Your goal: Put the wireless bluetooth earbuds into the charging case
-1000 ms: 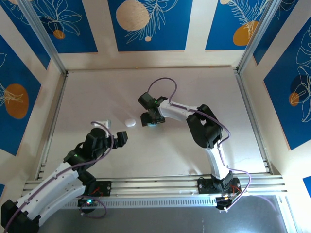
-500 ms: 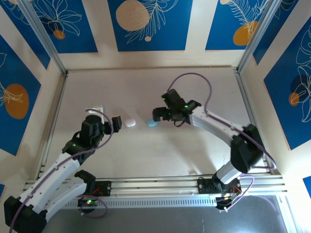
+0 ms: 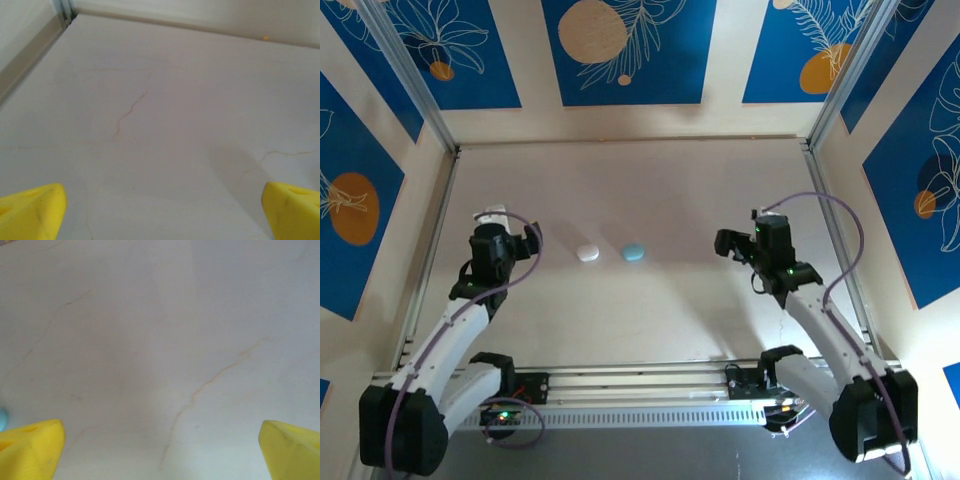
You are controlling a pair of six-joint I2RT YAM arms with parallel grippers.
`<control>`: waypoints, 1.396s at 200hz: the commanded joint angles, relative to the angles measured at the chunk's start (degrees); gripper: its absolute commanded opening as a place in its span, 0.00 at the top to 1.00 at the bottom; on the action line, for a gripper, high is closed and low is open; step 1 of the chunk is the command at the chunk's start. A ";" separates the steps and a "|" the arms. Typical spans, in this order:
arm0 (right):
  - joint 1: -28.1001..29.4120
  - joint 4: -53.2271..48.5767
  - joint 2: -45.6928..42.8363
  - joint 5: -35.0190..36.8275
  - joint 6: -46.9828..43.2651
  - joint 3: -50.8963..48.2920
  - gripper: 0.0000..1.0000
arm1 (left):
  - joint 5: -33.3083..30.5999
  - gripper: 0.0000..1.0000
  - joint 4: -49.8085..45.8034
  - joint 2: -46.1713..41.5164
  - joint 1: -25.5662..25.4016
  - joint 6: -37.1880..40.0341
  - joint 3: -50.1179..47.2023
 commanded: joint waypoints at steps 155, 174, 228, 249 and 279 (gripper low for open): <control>-10.21 56.42 22.07 -5.92 -9.81 -13.33 0.01 | 5.31 0.00 49.26 30.02 2.39 14.53 -8.81; -9.86 60.84 23.67 -7.31 -10.68 -14.50 0.01 | 5.63 0.00 61.34 33.71 2.47 14.39 -13.39; -6.05 66.85 32.89 -10.33 -16.24 -12.53 0.01 | 8.49 0.00 59.35 34.99 2.45 15.80 -11.68; -4.96 66.14 35.70 -10.87 -18.18 -10.79 0.01 | 8.16 0.00 56.55 34.78 2.40 15.73 -10.33; -6.18 61.82 36.25 -11.38 -16.84 -8.34 0.01 | 5.60 0.00 51.68 34.82 2.31 15.05 -7.77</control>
